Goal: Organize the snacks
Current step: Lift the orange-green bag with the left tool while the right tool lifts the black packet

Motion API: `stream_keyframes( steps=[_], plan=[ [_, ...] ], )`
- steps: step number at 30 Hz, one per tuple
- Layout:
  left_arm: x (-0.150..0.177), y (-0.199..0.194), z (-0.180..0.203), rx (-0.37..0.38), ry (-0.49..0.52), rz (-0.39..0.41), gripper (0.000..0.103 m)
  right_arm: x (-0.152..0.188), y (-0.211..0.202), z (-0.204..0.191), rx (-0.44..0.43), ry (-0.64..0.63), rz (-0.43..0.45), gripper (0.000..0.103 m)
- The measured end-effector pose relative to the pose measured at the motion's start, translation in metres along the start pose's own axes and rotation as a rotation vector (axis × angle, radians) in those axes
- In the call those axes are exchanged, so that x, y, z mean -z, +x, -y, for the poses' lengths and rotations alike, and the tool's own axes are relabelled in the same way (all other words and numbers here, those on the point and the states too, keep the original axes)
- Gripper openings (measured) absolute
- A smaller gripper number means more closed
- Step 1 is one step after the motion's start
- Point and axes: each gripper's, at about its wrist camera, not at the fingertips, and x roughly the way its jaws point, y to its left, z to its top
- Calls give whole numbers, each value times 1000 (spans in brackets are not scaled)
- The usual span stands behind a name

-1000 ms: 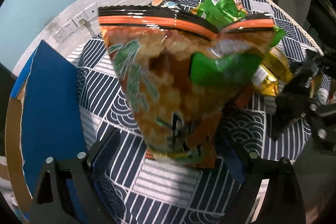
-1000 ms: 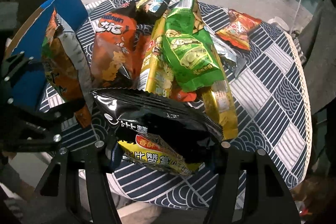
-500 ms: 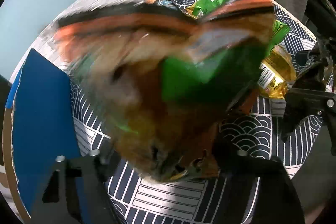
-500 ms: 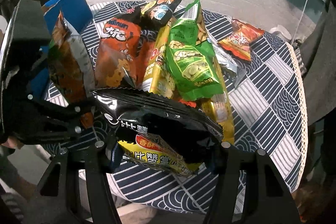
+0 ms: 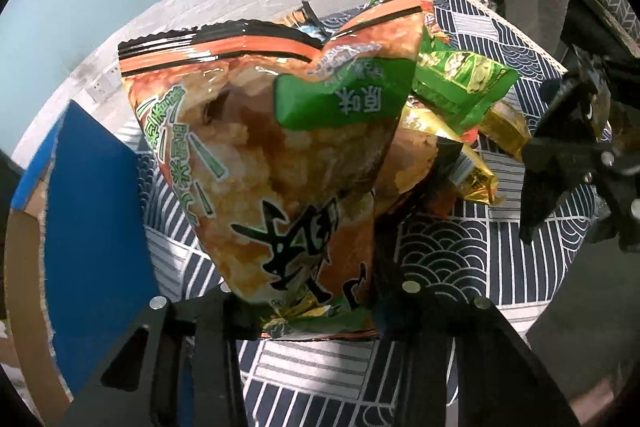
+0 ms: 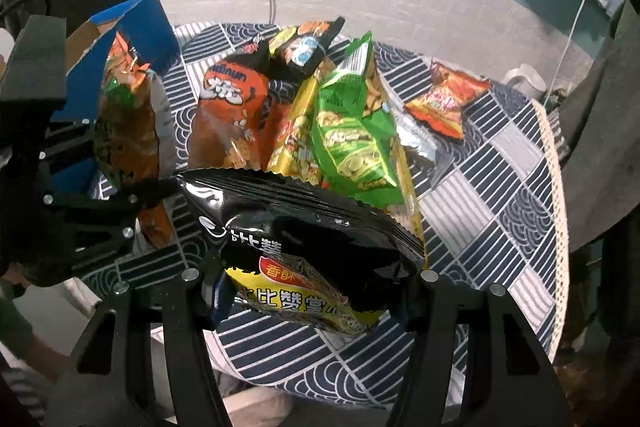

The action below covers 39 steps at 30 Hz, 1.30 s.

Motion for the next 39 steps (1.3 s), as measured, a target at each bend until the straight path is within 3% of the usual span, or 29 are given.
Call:
stream_keyframes(
  steps=[7, 20, 25, 39],
  plan=[
    [-5, -23, 5, -53, 52, 43, 39, -7, -18, -4, 19, -15, 31, 61],
    [-9, -74, -23, -48, -57, 65, 39, -25, -58, -14, 24, -44, 102, 61],
    [-12, -96, -37, -78, -66, 91, 38, -34, -70, -26, 31, -86, 127, 61],
    [-3, -135, -89, -121, -147, 112, 39, -79, -94, -72, -40, -159, 191, 61]
  ],
)
